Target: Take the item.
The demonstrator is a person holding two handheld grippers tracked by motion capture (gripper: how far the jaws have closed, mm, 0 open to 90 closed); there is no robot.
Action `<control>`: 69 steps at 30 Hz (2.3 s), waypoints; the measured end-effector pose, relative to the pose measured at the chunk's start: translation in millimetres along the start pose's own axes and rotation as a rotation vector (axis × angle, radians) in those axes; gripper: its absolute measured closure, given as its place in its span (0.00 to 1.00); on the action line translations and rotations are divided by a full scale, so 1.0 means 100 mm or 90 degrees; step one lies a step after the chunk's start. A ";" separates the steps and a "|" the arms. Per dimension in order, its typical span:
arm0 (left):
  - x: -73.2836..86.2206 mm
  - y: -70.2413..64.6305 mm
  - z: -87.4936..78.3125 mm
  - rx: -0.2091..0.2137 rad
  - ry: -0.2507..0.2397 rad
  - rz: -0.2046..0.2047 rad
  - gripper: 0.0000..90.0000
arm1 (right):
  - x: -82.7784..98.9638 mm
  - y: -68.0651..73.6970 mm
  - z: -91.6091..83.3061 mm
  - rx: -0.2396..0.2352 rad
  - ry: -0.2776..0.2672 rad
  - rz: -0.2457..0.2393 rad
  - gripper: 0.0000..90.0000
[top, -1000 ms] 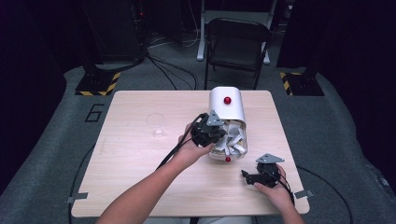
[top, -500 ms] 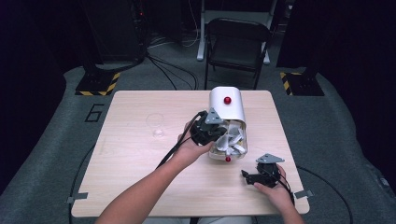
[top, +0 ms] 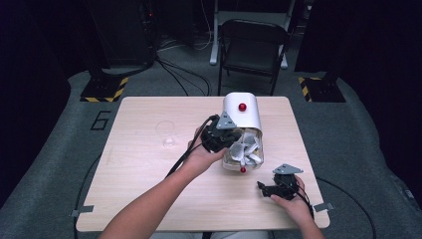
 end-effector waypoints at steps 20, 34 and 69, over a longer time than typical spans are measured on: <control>-0.13 -0.03 -0.29 0.002 -0.031 0.015 1.00 | 0.00 0.00 0.00 -0.001 0.000 -0.001 0.14; -0.03 0.13 -0.63 -0.012 -0.041 -0.017 1.00 | 0.00 0.00 0.00 0.001 0.000 0.000 0.14; 0.39 0.92 -0.95 -0.082 -0.034 -0.133 1.00 | 0.00 0.01 0.00 0.001 0.000 0.003 0.14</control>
Point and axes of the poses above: each handheld gripper's, and its own axes: z roughly forward along the jaws, x roughly out of its underside, y roughly to its left, the point moved 1 cm from there along z, roughly forward along the jaws, and after that the axes turned 6 degrees about y, right-handed, at the moved point
